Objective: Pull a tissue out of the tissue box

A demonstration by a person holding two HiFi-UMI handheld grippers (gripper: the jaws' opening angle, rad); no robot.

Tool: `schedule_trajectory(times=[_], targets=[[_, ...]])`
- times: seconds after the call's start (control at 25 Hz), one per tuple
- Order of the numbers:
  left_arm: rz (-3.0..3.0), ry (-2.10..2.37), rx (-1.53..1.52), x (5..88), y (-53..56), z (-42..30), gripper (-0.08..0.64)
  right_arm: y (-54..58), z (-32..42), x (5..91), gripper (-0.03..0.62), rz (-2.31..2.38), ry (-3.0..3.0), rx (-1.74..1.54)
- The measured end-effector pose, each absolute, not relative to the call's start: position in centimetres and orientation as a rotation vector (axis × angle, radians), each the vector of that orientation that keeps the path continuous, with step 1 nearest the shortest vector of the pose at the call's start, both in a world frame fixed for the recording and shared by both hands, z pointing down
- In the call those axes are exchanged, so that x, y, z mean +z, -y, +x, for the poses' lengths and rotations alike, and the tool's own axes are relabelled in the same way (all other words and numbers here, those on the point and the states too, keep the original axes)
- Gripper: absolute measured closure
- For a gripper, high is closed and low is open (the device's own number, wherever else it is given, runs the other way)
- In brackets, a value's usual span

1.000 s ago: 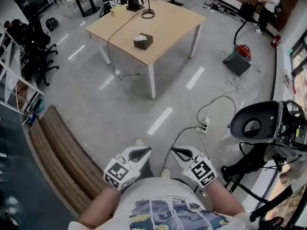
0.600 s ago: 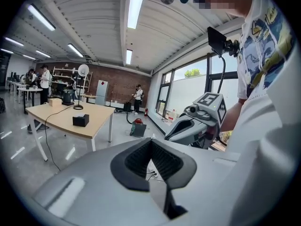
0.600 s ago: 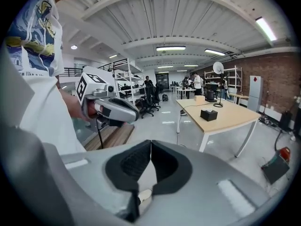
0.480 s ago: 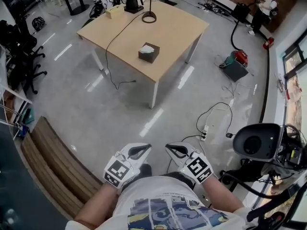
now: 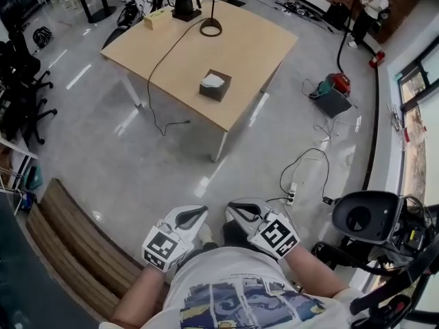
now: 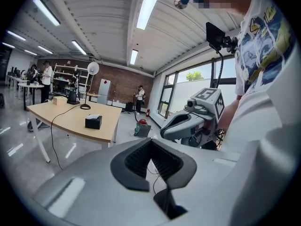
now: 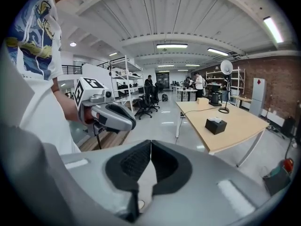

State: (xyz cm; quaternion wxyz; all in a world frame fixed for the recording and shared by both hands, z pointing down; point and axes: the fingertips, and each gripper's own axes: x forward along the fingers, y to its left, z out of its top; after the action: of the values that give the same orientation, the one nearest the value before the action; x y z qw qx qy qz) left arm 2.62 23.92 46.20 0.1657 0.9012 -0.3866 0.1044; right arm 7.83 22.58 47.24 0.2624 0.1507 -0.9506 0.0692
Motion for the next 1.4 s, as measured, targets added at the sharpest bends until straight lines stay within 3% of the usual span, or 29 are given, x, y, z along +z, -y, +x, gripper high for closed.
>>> schedule_trajectory(times=[1.0,1.16,1.4], targets=[[2.509,1.222,0.409,45.1,5.8,-1.7,0.554,9.6,2.2,49.5,0.575,0.231,2.649,0.151],[2.503,1.182,0.394,45.6,8.1,-2.9,0.554,12.2,1.2,50.1,0.535,0.285,2.634,0.105],[2.559,1.072,0.422,45.6,10.3,-5.1,0.554,16.5,-0.2,53.0,0.494,0.406,2.459,-0.219]])
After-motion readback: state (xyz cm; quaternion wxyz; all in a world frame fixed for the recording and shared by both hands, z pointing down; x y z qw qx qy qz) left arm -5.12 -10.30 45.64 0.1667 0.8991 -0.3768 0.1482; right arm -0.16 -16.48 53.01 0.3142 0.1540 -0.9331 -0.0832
